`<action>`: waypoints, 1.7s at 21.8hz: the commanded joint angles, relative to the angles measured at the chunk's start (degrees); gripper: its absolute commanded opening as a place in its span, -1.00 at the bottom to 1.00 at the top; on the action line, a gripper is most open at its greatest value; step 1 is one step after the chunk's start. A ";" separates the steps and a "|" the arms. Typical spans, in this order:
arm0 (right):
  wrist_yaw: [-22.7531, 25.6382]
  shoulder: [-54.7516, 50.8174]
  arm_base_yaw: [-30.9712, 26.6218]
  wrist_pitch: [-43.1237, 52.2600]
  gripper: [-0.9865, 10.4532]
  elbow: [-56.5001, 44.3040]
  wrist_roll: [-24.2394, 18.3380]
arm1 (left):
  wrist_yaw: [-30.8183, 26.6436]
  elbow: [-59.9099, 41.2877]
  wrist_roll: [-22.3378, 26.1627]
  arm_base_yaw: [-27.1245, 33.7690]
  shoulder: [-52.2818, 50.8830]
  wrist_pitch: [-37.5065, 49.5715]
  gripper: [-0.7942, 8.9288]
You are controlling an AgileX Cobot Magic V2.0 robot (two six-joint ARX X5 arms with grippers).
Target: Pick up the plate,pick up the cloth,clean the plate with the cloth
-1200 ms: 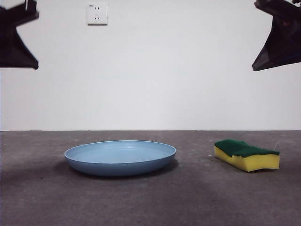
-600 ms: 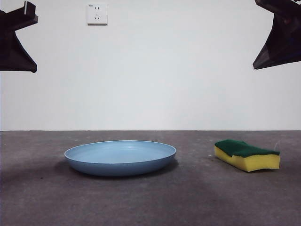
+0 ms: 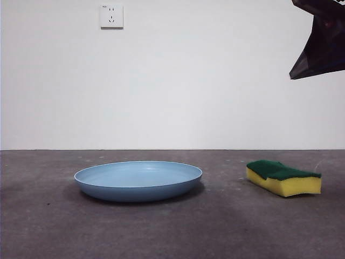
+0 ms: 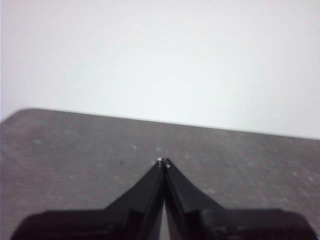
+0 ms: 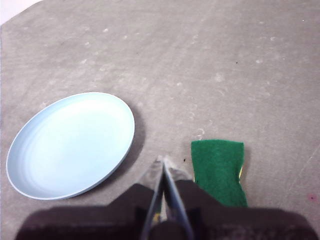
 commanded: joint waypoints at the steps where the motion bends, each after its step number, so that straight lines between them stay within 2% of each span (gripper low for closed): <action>1: 0.17 0.02 0.02 0.31 -0.83 -0.28 0.52 | 4.94 -4.09 1.27 5.25 -5.18 -0.17 -0.84; 8: 0.15 0.02 0.02 0.31 -0.83 -0.28 0.52 | 5.05 -15.45 2.49 7.13 -17.55 -5.42 -0.84; 13: 0.17 0.02 0.02 0.31 -0.83 -0.28 0.52 | 3.34 -15.67 3.78 7.13 -20.37 -17.00 -0.84; 16: 0.15 0.02 0.02 0.31 -0.83 -0.28 0.52 | 5.40 -15.67 3.80 7.08 -20.37 -16.44 -0.84; 29: 0.17 0.02 0.02 0.26 -0.83 -0.28 0.28 | 5.03 -15.67 3.80 7.06 -20.15 -16.46 -0.84; 33: 0.94 -3.67 -1.03 -1.88 -0.83 -0.31 -5.53 | 5.03 -15.67 3.80 7.06 -20.15 -16.46 -0.84; 37: 1.31 -12.98 -7.58 -2.64 -0.83 -1.97 -8.13 | 5.03 -15.67 3.82 7.06 -20.15 -16.46 -0.84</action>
